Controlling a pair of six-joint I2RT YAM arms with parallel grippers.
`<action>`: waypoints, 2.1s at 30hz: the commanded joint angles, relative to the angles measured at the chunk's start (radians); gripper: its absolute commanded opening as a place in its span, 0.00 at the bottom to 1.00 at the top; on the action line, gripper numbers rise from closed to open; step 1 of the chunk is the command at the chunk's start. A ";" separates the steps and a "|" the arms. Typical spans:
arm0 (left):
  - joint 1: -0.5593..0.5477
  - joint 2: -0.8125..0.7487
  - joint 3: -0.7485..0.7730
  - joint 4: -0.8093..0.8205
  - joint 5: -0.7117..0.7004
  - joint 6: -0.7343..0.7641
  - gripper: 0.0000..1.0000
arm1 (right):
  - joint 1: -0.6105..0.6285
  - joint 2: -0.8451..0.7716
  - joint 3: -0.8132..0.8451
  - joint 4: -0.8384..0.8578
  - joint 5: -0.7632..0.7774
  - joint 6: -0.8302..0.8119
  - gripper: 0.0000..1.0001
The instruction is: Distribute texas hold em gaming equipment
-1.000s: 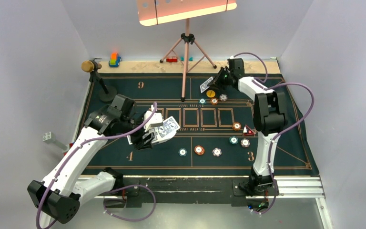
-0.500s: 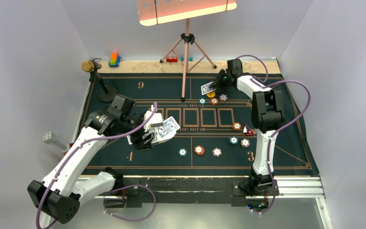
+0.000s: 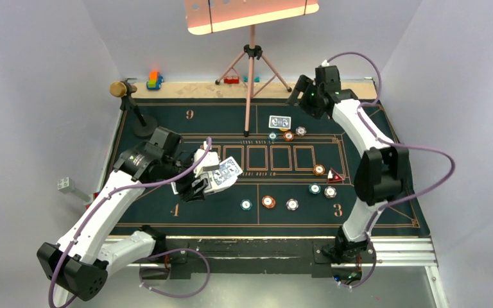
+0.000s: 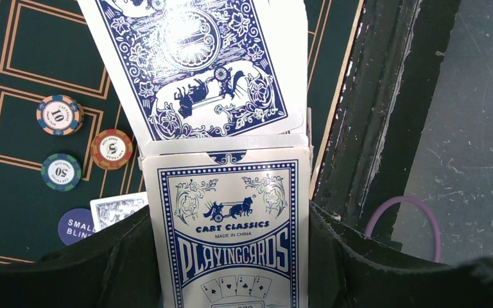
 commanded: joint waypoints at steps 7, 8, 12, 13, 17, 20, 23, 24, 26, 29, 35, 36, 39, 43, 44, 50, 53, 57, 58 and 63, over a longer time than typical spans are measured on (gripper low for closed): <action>0.004 -0.007 0.005 0.037 0.047 -0.003 0.00 | 0.274 -0.404 -0.309 0.128 -0.290 -0.032 0.91; 0.005 -0.007 0.005 0.038 0.048 -0.003 0.00 | 0.297 -0.429 -0.344 0.173 -0.352 -0.010 0.92; 0.003 -0.006 0.006 0.042 0.049 -0.008 0.00 | 0.379 -0.476 -0.455 0.337 -0.541 0.104 0.93; 0.003 -0.006 0.007 0.043 0.049 -0.009 0.00 | 0.401 -0.473 -0.461 0.353 -0.554 0.119 0.93; 0.003 -0.007 0.008 0.043 0.049 -0.013 0.00 | 0.491 -0.433 -0.430 0.339 -0.547 0.114 0.95; 0.004 -0.010 0.008 0.039 0.047 -0.012 0.00 | 0.521 -0.413 -0.431 0.369 -0.551 0.128 0.95; 0.003 -0.017 0.007 0.037 0.042 -0.010 0.00 | 0.545 -0.393 -0.445 0.421 -0.571 0.151 0.96; 0.003 -0.019 0.005 0.037 0.040 -0.008 0.00 | 0.555 -0.384 -0.445 0.427 -0.577 0.152 0.96; 0.004 -0.020 0.007 0.035 0.038 -0.008 0.00 | 0.577 -0.364 -0.441 0.434 -0.580 0.152 0.97; 0.004 -0.020 0.007 0.035 0.040 -0.007 0.00 | 0.600 -0.346 -0.445 0.443 -0.579 0.156 0.97; 0.004 -0.021 0.011 0.035 0.040 -0.011 0.00 | 0.605 -0.351 -0.485 0.444 -0.569 0.160 0.96; 0.003 -0.021 0.011 0.035 0.040 -0.011 0.00 | 0.606 -0.354 -0.487 0.440 -0.568 0.157 0.92; 0.004 -0.020 0.014 0.035 0.041 -0.012 0.00 | 0.604 -0.357 -0.491 0.422 -0.563 0.151 0.80; 0.003 -0.021 0.019 0.034 0.042 -0.015 0.00 | 0.602 -0.369 -0.496 0.400 -0.541 0.147 0.69; 0.003 -0.022 0.019 0.032 0.043 -0.015 0.00 | 0.602 -0.372 -0.495 0.395 -0.531 0.146 0.67; 0.003 -0.028 0.019 0.026 0.045 -0.014 0.00 | 0.587 -0.409 -0.482 0.356 -0.481 0.137 0.64; 0.003 -0.032 0.021 0.024 0.048 -0.013 0.00 | 0.578 -0.424 -0.475 0.329 -0.452 0.122 0.63; 0.003 -0.035 0.023 0.020 0.049 -0.012 0.00 | 0.571 -0.434 -0.461 0.293 -0.433 0.099 0.60; 0.003 -0.035 0.023 0.020 0.050 -0.012 0.00 | 0.570 -0.436 -0.458 0.287 -0.428 0.093 0.59; 0.004 -0.036 0.025 0.015 0.051 -0.013 0.00 | 0.569 -0.452 -0.438 0.248 -0.383 0.067 0.48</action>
